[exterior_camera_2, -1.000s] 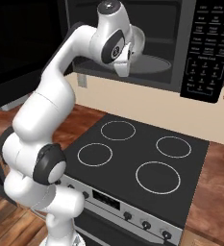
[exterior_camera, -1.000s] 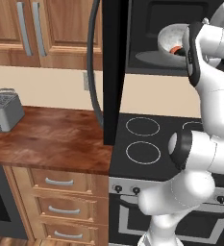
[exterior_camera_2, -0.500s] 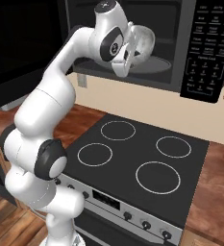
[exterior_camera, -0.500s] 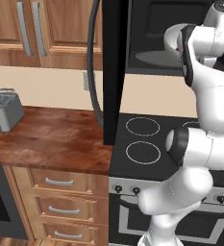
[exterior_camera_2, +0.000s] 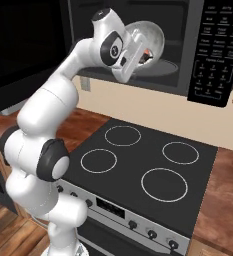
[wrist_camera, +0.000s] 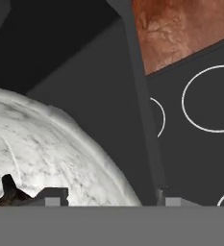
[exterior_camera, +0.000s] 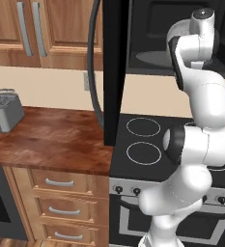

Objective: Place the bowl containing the eggplant and squash in the microwave. Close the microwave door and press the start button to microwave the meal.

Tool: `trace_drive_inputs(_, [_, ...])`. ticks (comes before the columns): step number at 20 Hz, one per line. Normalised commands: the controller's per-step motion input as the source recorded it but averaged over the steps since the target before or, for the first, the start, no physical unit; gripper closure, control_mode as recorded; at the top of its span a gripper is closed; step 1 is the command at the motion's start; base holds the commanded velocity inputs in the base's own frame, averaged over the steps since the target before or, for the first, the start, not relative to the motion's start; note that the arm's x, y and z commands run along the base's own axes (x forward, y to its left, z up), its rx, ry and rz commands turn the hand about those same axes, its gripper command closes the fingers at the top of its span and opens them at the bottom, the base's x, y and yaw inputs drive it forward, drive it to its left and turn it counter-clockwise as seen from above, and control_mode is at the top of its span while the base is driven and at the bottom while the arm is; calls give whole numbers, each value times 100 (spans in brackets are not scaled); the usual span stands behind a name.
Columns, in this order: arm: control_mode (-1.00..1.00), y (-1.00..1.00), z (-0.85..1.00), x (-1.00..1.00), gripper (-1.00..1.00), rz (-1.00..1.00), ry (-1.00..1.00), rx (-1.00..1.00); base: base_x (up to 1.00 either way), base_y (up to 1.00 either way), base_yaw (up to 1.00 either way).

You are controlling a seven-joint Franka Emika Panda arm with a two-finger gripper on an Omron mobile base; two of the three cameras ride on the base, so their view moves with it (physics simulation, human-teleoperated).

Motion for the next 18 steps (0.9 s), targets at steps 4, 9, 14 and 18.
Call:
trace_drive_inputs(4, [-100, 0, 1, 4, -100, -14, 0, 0, 0, 0, 0])
trace_drive_inputs(9, [-100, 0, 23, 0, -100, -3, -16, 0, 0, 0, 0])
trace_drive_inputs(14, [-100, 3, 14, -1, -100, 0, -35, 0, 0, 0, 0])
trace_drive_inputs(18, [-100, 4, 0, 0, -100, 0, -41, 0, 0, 0, 0])
